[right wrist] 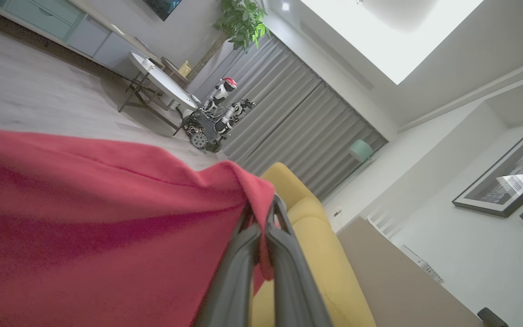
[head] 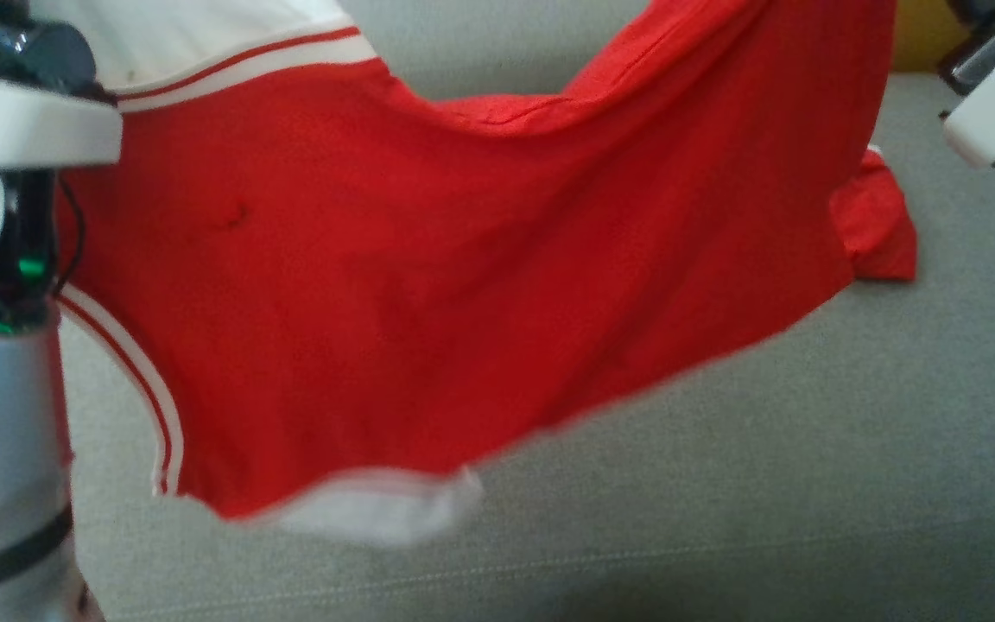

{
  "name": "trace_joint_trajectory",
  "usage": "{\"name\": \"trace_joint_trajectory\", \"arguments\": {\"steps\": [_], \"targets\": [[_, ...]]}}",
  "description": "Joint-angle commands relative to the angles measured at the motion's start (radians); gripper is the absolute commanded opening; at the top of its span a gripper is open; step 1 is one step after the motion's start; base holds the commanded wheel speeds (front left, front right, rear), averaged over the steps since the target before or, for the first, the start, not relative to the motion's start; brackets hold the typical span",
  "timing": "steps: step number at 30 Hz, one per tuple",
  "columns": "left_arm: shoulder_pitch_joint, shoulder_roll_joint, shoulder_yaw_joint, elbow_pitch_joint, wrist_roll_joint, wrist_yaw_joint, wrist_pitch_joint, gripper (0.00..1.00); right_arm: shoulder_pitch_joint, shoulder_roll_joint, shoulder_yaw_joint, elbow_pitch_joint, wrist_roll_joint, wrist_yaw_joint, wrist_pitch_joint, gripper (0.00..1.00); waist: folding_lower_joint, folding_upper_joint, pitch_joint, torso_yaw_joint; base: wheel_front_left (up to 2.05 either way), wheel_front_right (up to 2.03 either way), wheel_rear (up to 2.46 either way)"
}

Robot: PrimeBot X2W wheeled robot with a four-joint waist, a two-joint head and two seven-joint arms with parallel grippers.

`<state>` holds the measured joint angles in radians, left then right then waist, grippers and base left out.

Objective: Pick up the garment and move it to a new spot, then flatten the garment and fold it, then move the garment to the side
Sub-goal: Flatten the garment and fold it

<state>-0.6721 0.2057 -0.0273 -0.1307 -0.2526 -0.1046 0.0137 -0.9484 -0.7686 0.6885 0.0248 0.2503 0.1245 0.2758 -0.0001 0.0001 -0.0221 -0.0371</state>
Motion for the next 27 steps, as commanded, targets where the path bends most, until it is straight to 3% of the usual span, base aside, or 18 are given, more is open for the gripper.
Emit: {"name": "trace_joint_trajectory", "arguments": {"steps": [1, 7, 14, 18, 23, 27], "targets": [[-0.077, 0.051, 0.023, -0.003, -0.015, 0.000, 0.036, 0.00, -0.046, -0.025, 0.026, -0.022, 0.038, 0.006, 0.027, 0.00, 0.0001, -0.0001, 0.020, 0.002, 0.00, 0.00, 0.00], [-0.272, 0.125, -0.016, 0.134, -0.044, -0.017, 0.102, 0.00, -0.263, -0.036, 0.154, 0.019, 0.180, 0.006, 0.091, 0.00, 0.0001, -0.0001, 0.222, 0.010, 0.00, 0.00, 0.00], [-0.643, 0.173, -0.063, 0.388, -0.018, -0.023, -0.004, 0.00, -0.607, 0.039, 0.218, 0.269, 0.195, 0.006, 0.049, 0.00, 0.0001, -0.0001, 0.473, 0.033, 0.00, 0.00, 0.00], [-0.798, 0.164, -0.059, 0.508, 0.000, -0.015, -0.106, 0.00, -0.727, 0.103, 0.182, 0.422, 0.141, 0.006, -0.028, 0.00, 0.0001, -0.0001, 0.529, 0.046, 0.00, 0.00, 0.00], [-0.980, 0.146, -0.044, 0.667, 0.022, 0.006, -0.261, 0.00, -0.841, 0.217, 0.049, 0.681, -0.031, 0.006, -0.232, 0.00, 0.0001, -0.0001, 0.594, 0.072, 0.00, 0.00, 0.00], [-0.964, 0.128, -0.042, 0.641, 0.028, -0.006, -0.274, 0.00, -0.803, 0.261, -0.044, 0.794, -0.125, 0.006, -0.342, 0.00, 0.0001, -0.0001, 0.623, 0.095, 0.00, 0.00, 0.00]]}}
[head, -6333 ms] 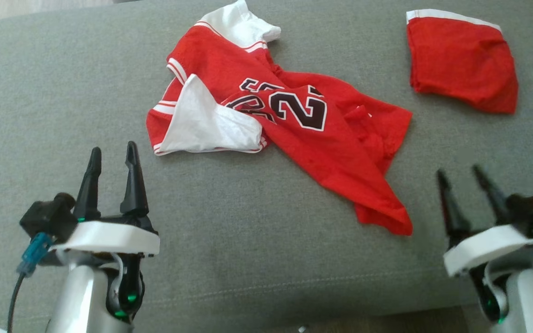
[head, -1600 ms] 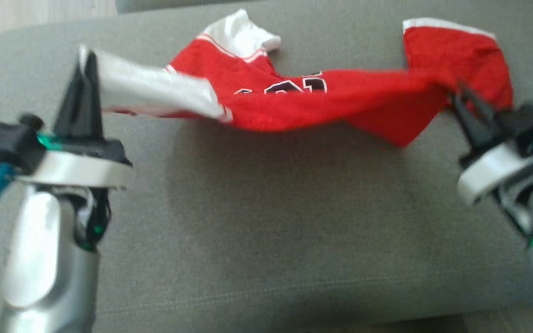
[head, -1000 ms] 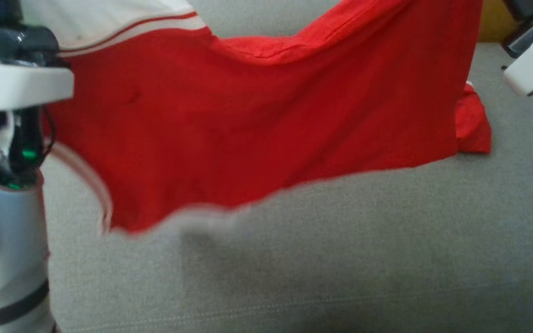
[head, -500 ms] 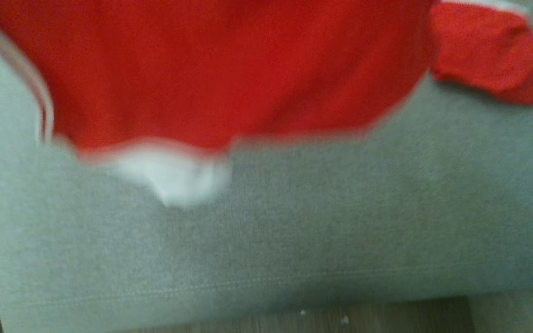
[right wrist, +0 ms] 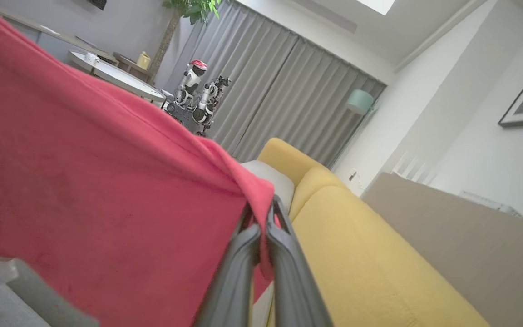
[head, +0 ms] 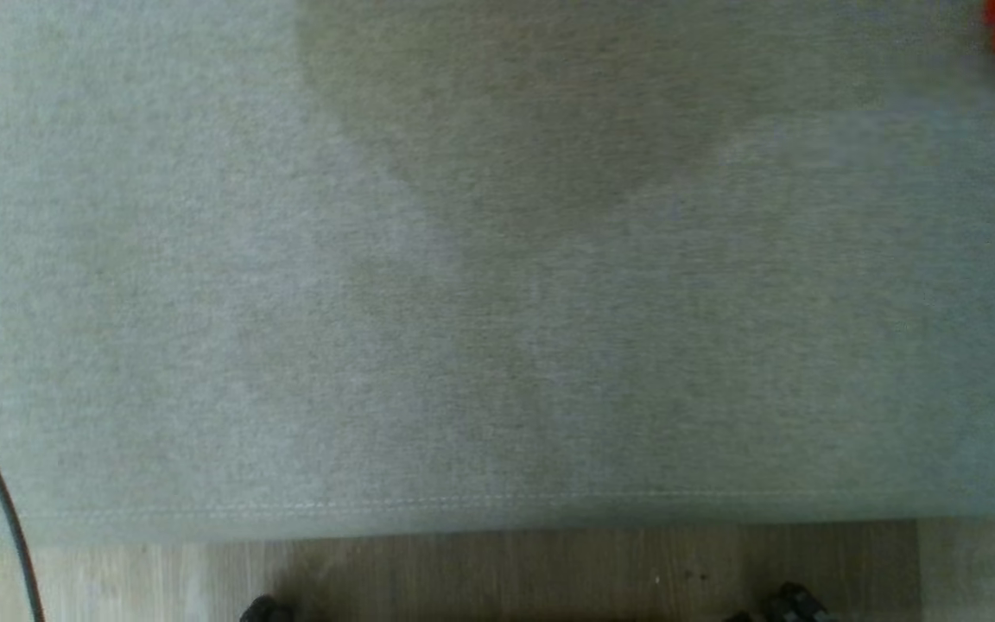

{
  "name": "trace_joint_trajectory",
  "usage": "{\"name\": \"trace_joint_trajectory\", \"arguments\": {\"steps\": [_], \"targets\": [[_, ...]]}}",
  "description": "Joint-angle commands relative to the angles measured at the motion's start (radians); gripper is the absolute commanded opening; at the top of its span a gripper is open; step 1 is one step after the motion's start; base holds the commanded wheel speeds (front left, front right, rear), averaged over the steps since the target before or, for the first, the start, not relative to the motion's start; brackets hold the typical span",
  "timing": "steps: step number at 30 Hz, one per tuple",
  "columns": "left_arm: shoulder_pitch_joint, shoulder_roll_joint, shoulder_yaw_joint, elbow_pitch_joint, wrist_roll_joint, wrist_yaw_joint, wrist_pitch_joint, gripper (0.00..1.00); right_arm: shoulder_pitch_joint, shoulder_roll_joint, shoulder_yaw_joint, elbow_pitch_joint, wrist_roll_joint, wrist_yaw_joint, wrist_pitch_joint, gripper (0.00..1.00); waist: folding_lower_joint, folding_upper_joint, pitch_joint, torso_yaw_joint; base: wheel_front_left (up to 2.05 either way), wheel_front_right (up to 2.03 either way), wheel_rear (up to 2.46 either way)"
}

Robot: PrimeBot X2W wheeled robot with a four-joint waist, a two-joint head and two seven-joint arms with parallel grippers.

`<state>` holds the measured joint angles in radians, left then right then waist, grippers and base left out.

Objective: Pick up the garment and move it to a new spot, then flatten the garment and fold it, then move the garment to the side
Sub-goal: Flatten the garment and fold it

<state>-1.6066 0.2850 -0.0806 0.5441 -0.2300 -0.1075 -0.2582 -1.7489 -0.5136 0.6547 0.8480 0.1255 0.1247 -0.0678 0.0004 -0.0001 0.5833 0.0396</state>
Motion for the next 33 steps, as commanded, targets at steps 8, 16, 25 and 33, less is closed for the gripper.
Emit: {"name": "trace_joint_trajectory", "arguments": {"steps": [8, 16, 25, 33], "targets": [[0.291, 0.034, 0.003, -0.189, 0.030, -0.021, -0.003, 0.00, 0.262, 0.096, -0.112, 0.149, 0.012, 0.006, -0.092, 0.00, -0.0004, 0.0001, -0.005, 0.050, 0.00, 0.00, 0.00], [0.649, 0.058, -0.044, -0.258, 0.003, -0.023, -0.003, 0.00, 0.540, 0.134, 0.031, 0.206, 0.131, 0.006, -0.053, 0.00, -0.0004, 0.0001, -0.113, 0.059, 0.00, 0.00, 0.00], [0.930, 0.187, -0.212, -0.288, 0.031, -0.023, -0.003, 0.00, 0.729, 0.034, 0.305, 0.068, 0.336, 0.006, 0.115, 0.00, -0.0004, 0.0001, -0.233, 0.053, 0.00, 0.00, 0.00], [1.049, 0.272, -0.333, -0.290, 0.075, -0.023, -0.004, 0.00, 0.778, -0.101, 0.488, -0.077, 0.479, 0.006, 0.232, 0.00, -0.0004, 0.0001, -0.293, 0.043, 0.00, 0.00, 0.00]]}}
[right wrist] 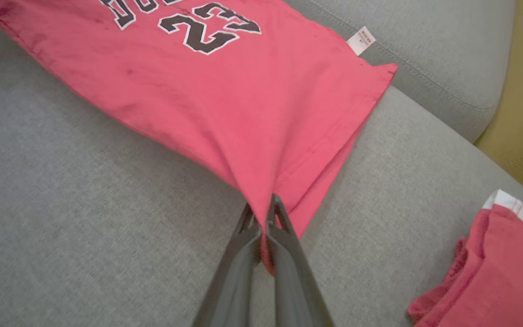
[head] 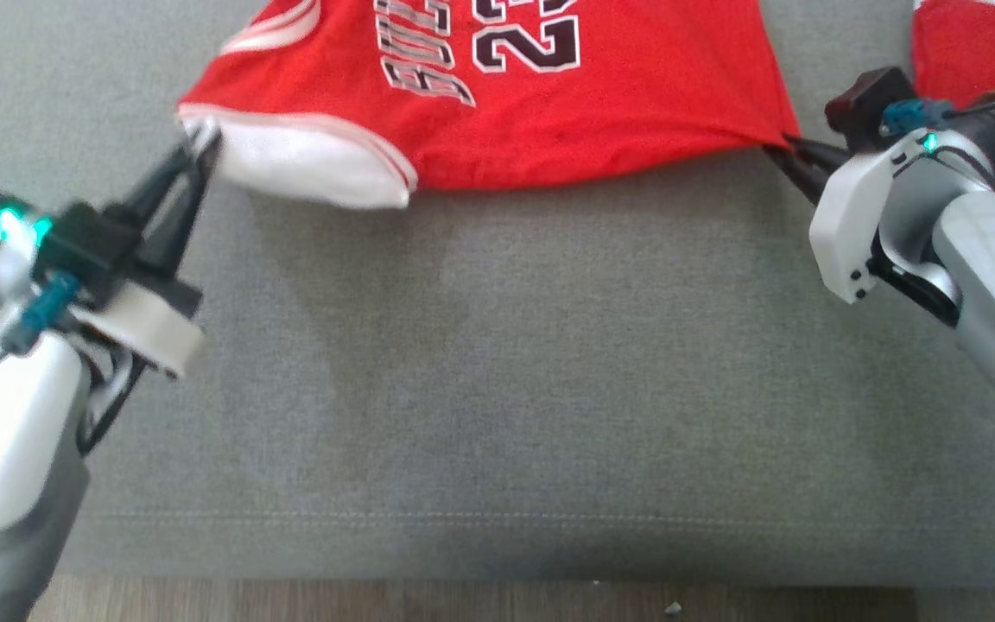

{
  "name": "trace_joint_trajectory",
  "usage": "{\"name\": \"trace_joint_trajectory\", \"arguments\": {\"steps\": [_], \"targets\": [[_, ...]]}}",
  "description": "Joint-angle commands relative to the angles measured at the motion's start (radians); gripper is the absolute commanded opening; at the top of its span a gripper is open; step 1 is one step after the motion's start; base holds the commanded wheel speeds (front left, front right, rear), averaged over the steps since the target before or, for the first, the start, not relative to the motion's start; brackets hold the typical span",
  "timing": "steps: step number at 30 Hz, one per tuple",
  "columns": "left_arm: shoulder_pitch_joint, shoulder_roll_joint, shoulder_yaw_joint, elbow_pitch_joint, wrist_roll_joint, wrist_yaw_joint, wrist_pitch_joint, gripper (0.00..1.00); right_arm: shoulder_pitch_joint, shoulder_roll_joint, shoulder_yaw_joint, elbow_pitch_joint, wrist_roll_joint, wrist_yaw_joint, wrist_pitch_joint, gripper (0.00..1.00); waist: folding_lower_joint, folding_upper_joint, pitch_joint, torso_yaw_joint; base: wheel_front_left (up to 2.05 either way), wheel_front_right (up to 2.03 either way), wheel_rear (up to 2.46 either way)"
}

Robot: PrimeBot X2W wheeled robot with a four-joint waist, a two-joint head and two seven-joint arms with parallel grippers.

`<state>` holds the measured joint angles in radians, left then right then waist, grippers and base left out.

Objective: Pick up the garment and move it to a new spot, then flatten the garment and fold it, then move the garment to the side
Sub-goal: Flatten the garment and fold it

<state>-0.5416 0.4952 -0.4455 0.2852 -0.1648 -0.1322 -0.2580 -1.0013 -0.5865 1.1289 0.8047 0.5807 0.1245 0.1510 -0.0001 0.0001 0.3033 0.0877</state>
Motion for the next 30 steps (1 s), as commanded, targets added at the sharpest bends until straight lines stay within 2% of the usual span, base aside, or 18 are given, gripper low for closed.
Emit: {"name": "trace_joint_trajectory", "arguments": {"steps": [1, 8, 15, 21, 30], "targets": [[-0.017, 0.062, 0.032, -0.032, 0.010, 0.002, -0.004, 0.00, 0.030, -0.028, 0.014, -0.034, 0.024, 0.006, 0.013, 0.00, 0.0001, -0.0001, -0.013, -0.005, 0.00, 0.00, 0.00], [0.052, 0.106, -0.021, -0.029, 0.025, 0.002, -0.004, 0.00, 0.058, -0.105, 0.108, -0.131, 0.119, 0.006, 0.100, 0.00, 0.0001, -0.0001, -0.059, -0.014, 0.00, 0.00, 0.00], [0.121, 0.136, -0.067, -0.020, 0.010, 0.002, -0.004, 0.00, 0.119, -0.177, 0.146, -0.242, 0.146, 0.006, 0.194, 0.00, 0.0001, -0.0001, -0.106, -0.017, 0.00, 0.00, 0.00], [0.175, 0.177, -0.147, -0.019, -0.055, 0.002, -0.004, 0.00, 0.166, -0.230, 0.150, -0.328, 0.169, 0.006, 0.219, 0.00, 0.0001, -0.0001, -0.132, -0.019, 0.00, 0.00, 0.00], [0.243, 0.274, -0.292, -0.067, -0.153, 0.002, -0.004, 0.00, 0.257, -0.295, 0.151, -0.433, 0.178, 0.006, 0.240, 0.00, 0.0001, -0.0001, -0.159, -0.016, 0.00, 0.00, 0.00]]}}
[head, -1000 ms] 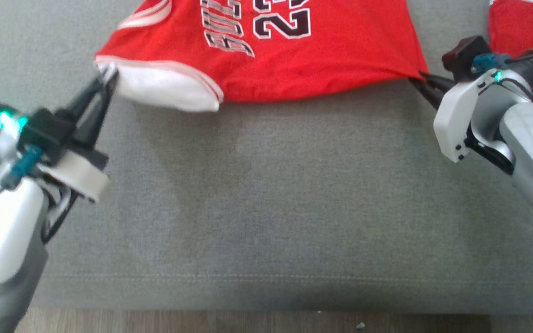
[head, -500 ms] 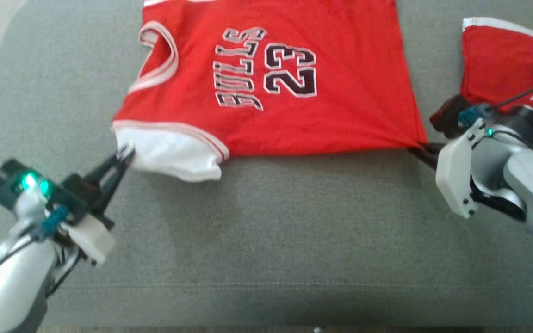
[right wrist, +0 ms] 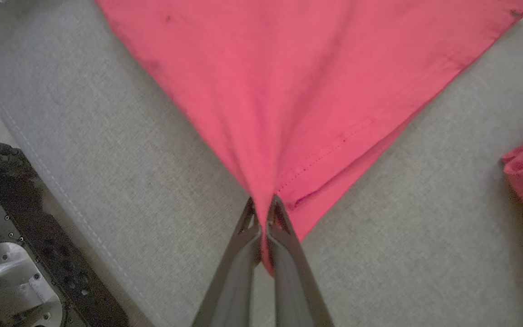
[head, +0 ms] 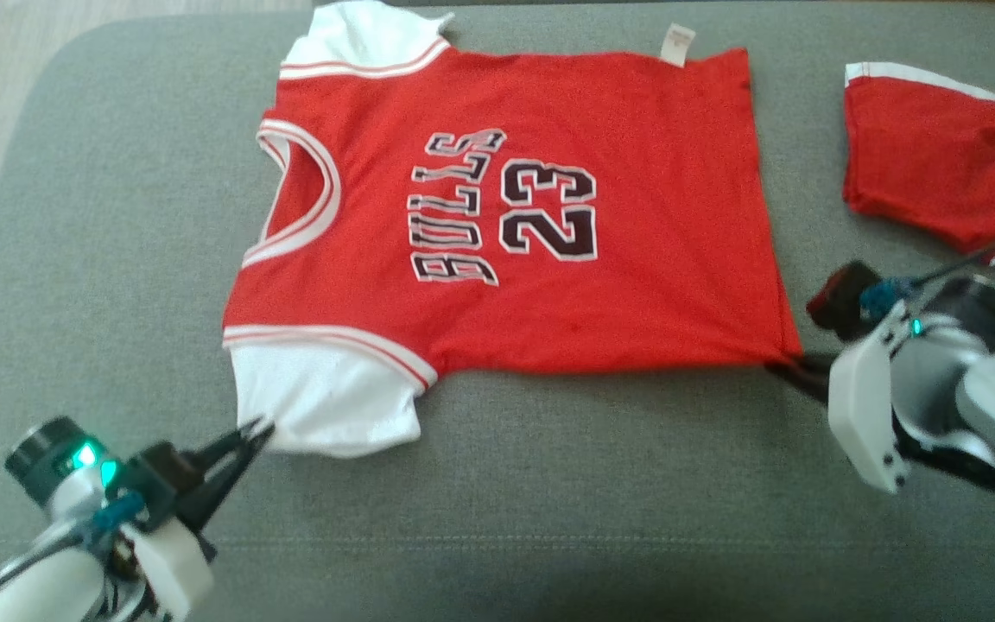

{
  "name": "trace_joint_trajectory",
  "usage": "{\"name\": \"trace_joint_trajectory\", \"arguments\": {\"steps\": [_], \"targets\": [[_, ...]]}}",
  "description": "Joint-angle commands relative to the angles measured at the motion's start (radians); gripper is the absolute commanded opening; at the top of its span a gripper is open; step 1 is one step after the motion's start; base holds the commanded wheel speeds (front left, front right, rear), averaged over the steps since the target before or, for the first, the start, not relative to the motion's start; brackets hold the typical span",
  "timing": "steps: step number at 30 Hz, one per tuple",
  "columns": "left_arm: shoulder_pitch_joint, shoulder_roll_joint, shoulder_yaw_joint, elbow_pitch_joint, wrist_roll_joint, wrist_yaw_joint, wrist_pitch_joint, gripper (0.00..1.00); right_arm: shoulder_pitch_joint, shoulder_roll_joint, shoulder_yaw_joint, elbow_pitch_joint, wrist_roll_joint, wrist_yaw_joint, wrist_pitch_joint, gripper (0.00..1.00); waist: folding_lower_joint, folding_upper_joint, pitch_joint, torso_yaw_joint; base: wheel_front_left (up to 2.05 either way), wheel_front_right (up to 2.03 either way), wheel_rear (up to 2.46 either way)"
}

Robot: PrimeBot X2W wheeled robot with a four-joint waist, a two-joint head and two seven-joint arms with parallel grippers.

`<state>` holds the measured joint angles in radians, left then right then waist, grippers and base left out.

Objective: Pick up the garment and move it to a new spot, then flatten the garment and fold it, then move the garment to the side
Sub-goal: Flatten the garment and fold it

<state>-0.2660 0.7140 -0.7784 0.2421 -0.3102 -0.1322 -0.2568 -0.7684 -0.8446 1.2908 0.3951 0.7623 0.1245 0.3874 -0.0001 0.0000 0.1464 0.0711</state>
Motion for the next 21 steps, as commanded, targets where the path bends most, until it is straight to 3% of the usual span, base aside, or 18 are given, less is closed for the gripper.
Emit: {"name": "trace_joint_trajectory", "arguments": {"steps": [1, 9, 17, 21], "targets": [[-0.028, 0.066, 0.023, -0.028, -0.019, 0.002, -0.005, 0.00, 0.036, -0.046, -0.011, -0.037, -0.009, 0.006, 0.012, 0.00, 0.0001, 0.0000, -0.005, 0.002, 0.00, 0.00, 0.00], [-0.055, 0.158, -0.174, -0.063, -0.114, 0.002, 0.023, 0.00, 0.117, -0.105, -0.011, -0.111, 0.014, 0.006, 0.093, 0.00, 0.0001, 0.0000, -0.032, 0.012, 0.00, 0.00, 0.00], [-0.086, 0.198, -0.266, -0.096, -0.203, 0.002, 0.041, 0.00, 0.175, -0.148, -0.011, -0.190, 0.075, 0.006, 0.181, 0.00, 0.0001, 0.0000, -0.060, 0.014, 0.00, 0.00, 0.00], [-0.104, 0.214, -0.286, -0.116, -0.236, 0.002, 0.046, 0.00, 0.177, -0.175, -0.011, -0.224, 0.049, 0.006, 0.202, 0.00, 0.0001, 0.0000, -0.058, 0.017, 0.00, 0.00, 0.00]]}}
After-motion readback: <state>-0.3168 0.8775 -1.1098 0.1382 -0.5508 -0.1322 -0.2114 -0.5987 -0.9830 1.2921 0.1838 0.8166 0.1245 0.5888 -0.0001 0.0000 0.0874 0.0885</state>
